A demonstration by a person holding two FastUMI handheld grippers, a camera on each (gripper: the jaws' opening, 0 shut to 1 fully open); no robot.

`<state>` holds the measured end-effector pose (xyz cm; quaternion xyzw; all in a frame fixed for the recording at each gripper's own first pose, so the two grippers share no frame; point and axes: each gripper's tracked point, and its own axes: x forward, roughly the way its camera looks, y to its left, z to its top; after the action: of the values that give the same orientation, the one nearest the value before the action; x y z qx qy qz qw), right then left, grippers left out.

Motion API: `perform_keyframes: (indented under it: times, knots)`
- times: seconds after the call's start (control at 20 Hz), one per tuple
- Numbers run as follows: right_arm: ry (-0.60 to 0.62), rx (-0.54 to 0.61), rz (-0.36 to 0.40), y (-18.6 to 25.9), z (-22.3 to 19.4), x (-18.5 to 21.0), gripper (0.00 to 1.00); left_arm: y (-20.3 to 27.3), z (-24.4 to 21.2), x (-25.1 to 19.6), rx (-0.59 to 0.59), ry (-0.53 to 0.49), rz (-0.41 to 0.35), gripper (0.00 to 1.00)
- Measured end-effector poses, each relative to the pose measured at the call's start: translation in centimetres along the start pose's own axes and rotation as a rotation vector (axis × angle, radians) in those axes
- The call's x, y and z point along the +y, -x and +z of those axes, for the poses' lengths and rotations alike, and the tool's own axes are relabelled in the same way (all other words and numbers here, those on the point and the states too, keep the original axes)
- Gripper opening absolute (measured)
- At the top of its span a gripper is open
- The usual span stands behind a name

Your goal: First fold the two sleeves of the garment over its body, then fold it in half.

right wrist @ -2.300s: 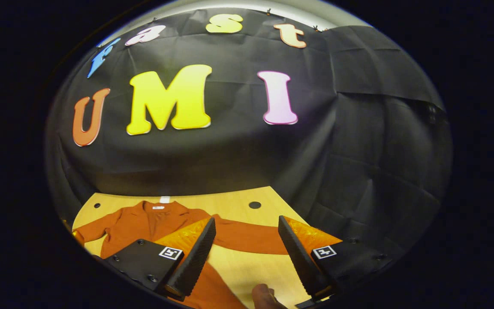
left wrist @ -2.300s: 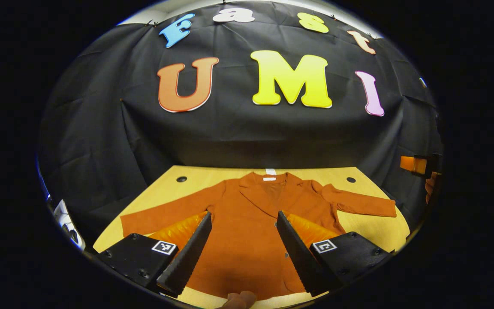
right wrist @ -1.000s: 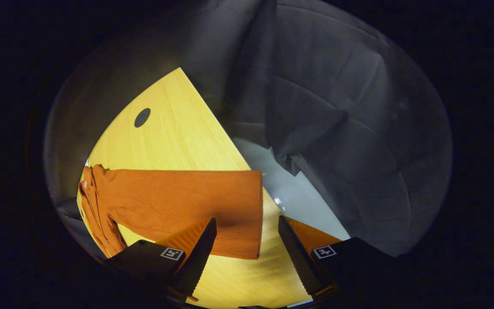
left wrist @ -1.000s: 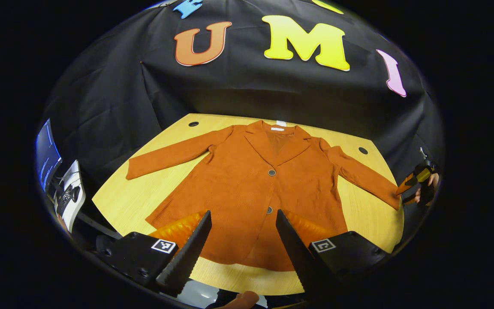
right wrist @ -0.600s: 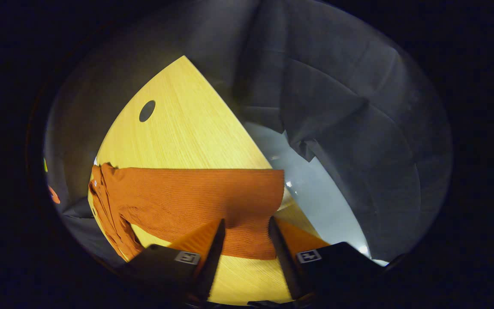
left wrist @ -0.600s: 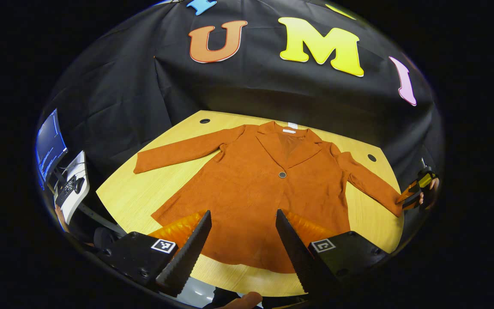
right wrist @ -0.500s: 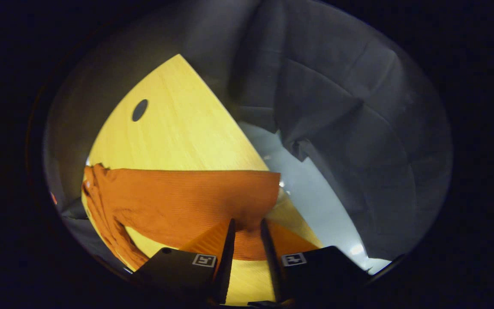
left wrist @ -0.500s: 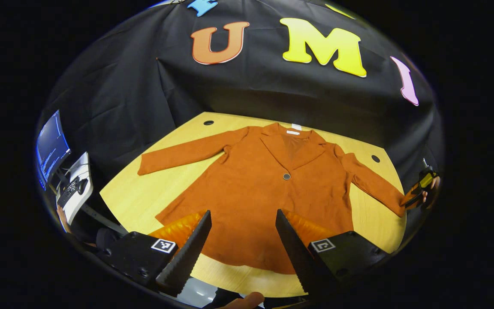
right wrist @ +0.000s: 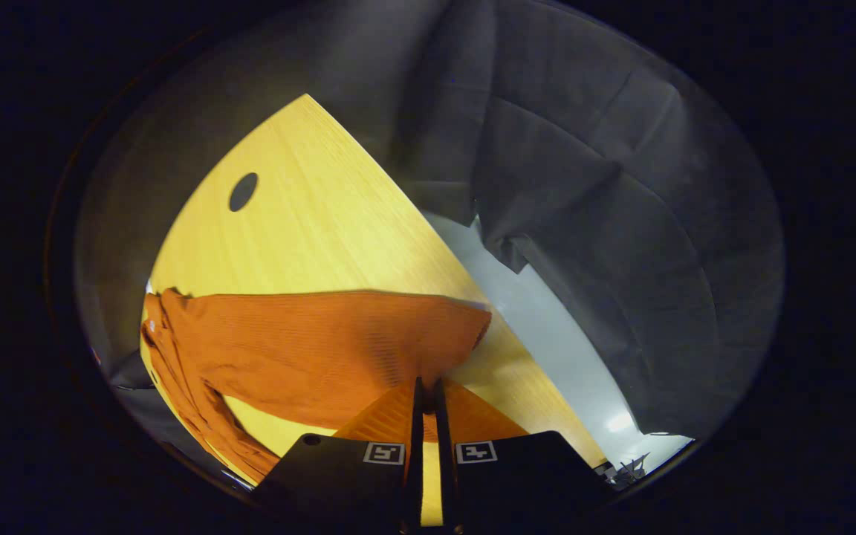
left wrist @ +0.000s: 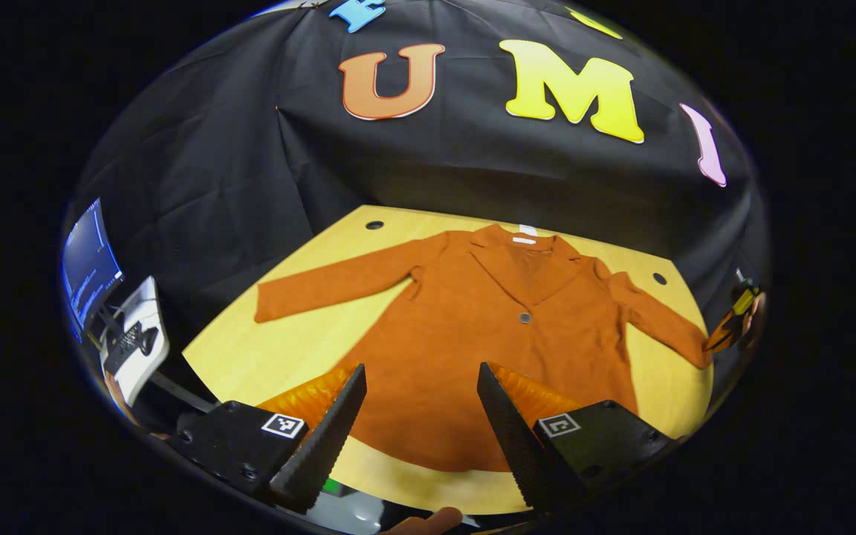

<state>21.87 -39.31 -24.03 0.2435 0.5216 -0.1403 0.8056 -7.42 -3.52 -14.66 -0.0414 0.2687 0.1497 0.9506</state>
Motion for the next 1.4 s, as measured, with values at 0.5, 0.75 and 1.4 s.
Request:
perform_keyframes:
  times: [0.5, 0.75, 1.4]
  knots:
    - [0.111, -0.154, 0.018, 9.1, -1.3, 10.1, 0.03, -3.2, -0.8, 4.5, 0.015, -0.012, -0.13, 0.98]
    - [0.233, -0.175, 0.074, 12.2, -5.1, 21.5, 0.03, -4.7, -1.4, 7.9, 0.008, -0.035, -0.154, 0.98]
    - [0.572, -0.088, 0.195, 9.6, -24.9, 51.7, 0.03, -7.7, -5.1, 17.8, 0.06, 0.05, -0.141, 0.98]
